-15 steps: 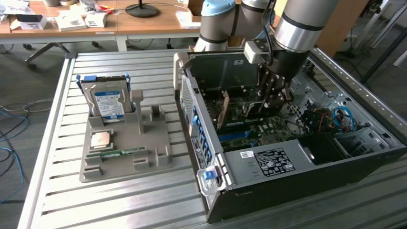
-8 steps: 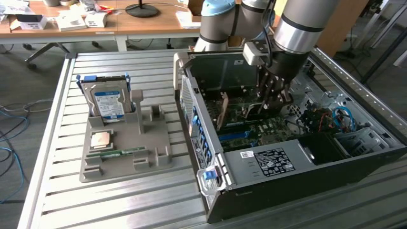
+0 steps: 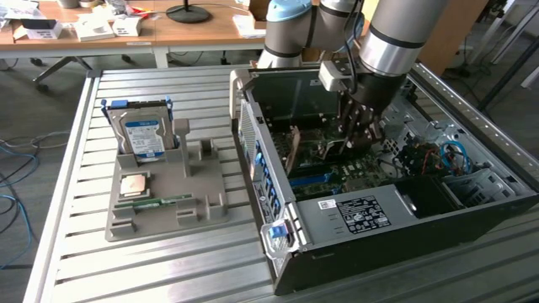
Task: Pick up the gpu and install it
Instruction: 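Insert the gpu into the slot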
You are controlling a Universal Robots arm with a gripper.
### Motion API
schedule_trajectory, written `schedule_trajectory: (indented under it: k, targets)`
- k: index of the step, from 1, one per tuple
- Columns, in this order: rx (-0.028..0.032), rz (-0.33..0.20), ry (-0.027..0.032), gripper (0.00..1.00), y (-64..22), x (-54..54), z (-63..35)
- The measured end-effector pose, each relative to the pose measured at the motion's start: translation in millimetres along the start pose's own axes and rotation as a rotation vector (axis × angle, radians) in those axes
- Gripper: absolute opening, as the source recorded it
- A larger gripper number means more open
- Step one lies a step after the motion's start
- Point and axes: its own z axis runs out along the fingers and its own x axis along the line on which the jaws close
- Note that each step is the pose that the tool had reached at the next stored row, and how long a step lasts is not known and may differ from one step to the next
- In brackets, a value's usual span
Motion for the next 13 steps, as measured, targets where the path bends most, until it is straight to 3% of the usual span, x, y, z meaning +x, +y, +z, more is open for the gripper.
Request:
schedule_trajectory:
  k: [13]
  targets:
    - [-0.0001, 0.0, 0.0, 0.27, 4.6, 0.3, 1.0]
